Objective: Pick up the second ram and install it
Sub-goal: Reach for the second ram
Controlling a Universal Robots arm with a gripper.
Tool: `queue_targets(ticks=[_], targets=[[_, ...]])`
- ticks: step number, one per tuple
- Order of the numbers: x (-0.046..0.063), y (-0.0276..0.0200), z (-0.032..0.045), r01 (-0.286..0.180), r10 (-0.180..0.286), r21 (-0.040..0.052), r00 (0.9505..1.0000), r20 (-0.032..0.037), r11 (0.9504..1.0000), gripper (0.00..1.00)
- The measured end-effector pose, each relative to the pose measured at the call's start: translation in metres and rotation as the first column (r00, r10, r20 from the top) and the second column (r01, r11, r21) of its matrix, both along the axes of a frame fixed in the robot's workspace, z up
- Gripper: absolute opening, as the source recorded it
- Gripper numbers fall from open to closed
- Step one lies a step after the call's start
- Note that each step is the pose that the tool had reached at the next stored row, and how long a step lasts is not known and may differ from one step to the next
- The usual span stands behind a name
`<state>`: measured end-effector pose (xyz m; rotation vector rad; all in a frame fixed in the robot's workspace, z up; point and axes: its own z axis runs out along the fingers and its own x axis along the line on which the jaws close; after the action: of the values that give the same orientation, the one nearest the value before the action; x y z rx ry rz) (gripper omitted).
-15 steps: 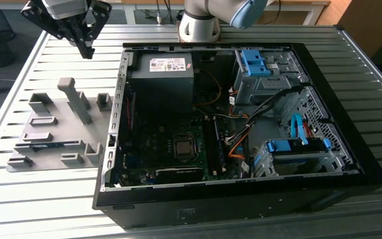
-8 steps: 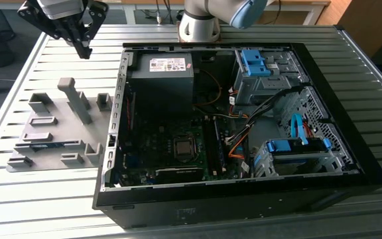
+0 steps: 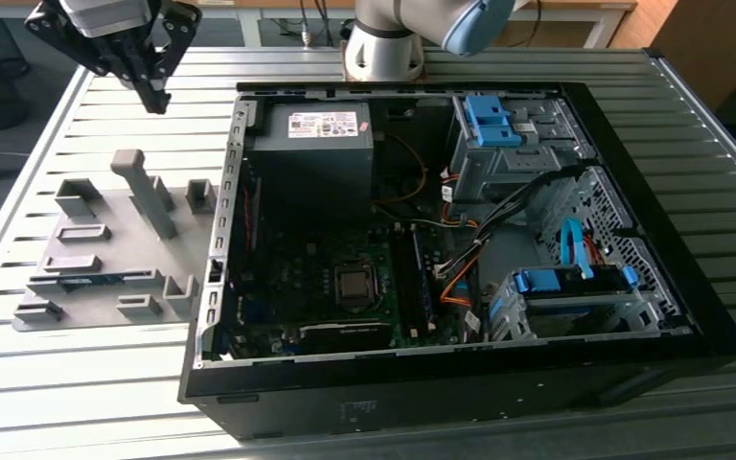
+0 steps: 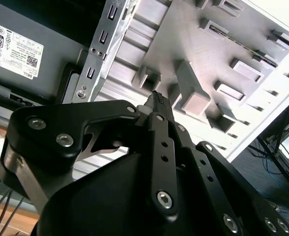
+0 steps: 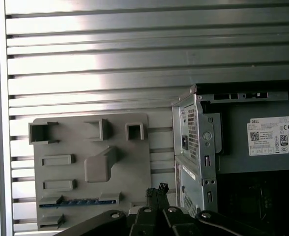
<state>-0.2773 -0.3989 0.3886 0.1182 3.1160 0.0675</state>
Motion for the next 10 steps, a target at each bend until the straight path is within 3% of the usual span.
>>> queue_targets(ticks=[10], targets=[[-0.0089,0.0,0.0,0.0,0.0,0.0,1.0,0.0,1.0,0.11]])
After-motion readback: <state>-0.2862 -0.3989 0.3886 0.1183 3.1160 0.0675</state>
